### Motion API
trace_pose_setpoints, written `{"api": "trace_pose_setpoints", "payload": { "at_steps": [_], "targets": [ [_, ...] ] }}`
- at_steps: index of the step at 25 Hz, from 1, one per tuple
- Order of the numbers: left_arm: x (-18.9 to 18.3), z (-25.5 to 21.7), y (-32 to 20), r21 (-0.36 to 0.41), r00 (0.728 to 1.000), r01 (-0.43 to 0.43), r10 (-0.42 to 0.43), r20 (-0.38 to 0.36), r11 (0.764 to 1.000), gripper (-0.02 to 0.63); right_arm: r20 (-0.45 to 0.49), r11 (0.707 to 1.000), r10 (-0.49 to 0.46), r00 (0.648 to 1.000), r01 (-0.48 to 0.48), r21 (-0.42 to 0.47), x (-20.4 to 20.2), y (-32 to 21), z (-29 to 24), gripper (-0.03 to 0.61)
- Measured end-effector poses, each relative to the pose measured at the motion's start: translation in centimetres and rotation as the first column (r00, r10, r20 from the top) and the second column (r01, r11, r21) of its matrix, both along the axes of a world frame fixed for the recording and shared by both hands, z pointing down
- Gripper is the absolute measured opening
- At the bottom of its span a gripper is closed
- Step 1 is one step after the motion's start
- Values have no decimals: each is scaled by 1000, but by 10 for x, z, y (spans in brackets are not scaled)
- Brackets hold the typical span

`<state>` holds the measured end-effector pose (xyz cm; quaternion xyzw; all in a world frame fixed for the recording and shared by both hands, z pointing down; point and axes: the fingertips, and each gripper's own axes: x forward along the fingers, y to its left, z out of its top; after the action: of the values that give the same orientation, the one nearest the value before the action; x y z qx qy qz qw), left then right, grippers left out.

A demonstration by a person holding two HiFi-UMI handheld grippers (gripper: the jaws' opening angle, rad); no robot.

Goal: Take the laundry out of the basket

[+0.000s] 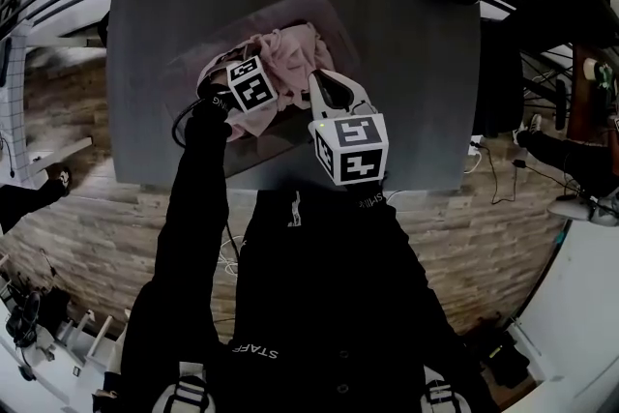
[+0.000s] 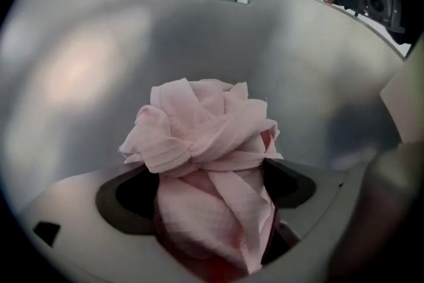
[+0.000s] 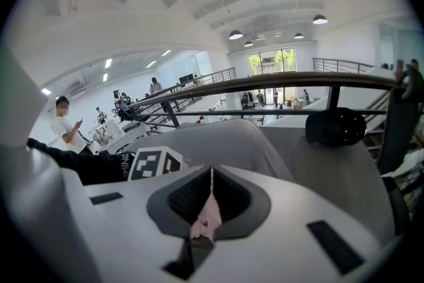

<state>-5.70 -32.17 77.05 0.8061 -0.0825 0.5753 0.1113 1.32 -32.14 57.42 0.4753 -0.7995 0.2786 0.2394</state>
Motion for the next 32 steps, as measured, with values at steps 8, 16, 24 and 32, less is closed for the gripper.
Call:
{"api": "trace_pose_setpoints", "payload": {
  "at_steps": [8, 16, 24, 32],
  "targets": [
    [7, 33, -7, 13, 998, -9, 8, 64, 1000, 498, 21, 1000, -2, 1000, 2, 17, 6, -1, -3, 17],
    [9, 37, -11, 57, 996, -17, 13, 84, 998, 477, 19, 1000, -10, 1000, 10, 30, 7, -3, -2, 17],
    [4, 17, -6, 68, 991, 119, -123, 57, 991, 216, 35, 1000, 13, 999, -14, 24, 10, 3, -6, 17],
    [2, -49, -4, 62, 958, 285, -281, -59, 957, 190, 62, 998, 55, 997, -57, 36, 28, 14, -22, 17]
  ]
}}
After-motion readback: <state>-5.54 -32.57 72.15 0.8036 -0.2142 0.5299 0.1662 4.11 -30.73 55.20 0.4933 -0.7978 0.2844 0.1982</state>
